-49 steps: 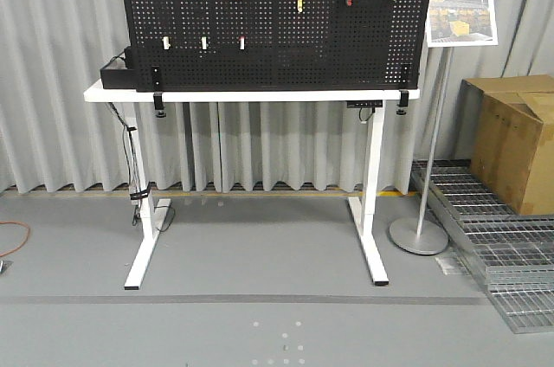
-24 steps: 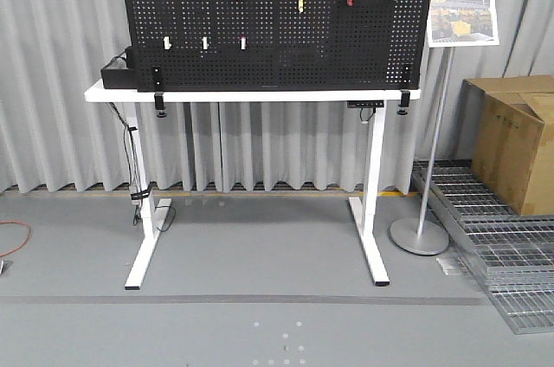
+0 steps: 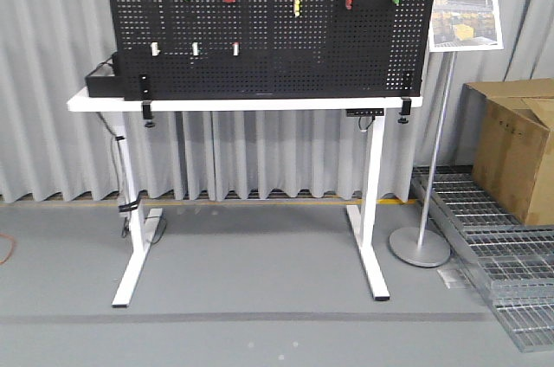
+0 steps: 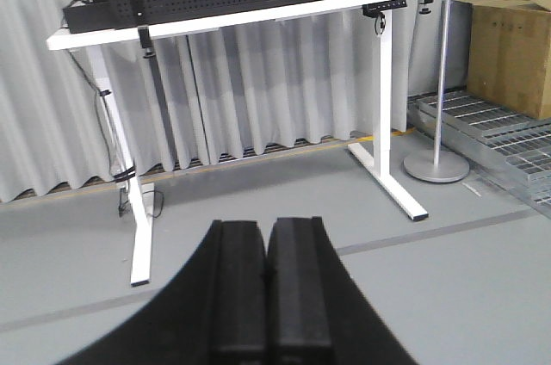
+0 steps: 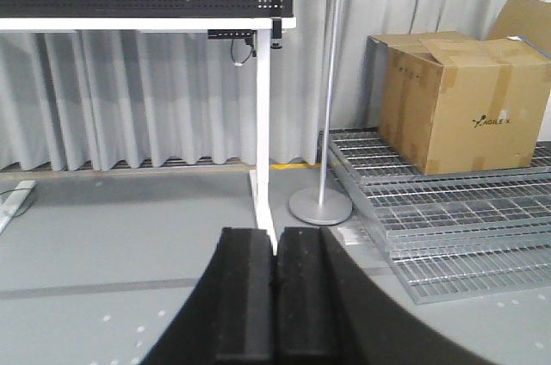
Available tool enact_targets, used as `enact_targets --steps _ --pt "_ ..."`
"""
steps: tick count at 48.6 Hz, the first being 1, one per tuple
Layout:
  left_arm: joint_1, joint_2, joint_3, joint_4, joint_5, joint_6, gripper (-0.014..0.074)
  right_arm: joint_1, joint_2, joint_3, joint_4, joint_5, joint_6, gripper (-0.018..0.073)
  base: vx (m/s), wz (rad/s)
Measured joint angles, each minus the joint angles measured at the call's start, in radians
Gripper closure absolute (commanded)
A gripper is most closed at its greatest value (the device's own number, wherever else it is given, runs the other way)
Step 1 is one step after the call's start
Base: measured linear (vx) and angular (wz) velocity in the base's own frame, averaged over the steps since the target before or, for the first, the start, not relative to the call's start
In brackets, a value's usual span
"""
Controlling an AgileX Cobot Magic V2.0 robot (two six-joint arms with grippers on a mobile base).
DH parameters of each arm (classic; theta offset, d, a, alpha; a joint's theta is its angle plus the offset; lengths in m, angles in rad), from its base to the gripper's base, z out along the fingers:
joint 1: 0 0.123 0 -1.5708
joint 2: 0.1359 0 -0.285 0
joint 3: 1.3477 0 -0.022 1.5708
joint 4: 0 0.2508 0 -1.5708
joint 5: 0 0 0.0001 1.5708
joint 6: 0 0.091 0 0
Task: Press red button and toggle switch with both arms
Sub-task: 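Drive the base forward toward the black pegboard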
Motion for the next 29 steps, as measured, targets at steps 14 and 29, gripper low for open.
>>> enact_targets --steps 14,29 --pt "0.0 0.0 0.0 0.0 0.0 0.0 0.0594 0.0 0.0 0.0 0.0 -0.001 0.0 0.0562 0.37 -0.05" --pt "0.0 0.0 0.0 0.0 0.0 0.0 0.0594 0.0 0.0 0.0 0.0 0.0 0.0 0.0562 0.44 0.09"
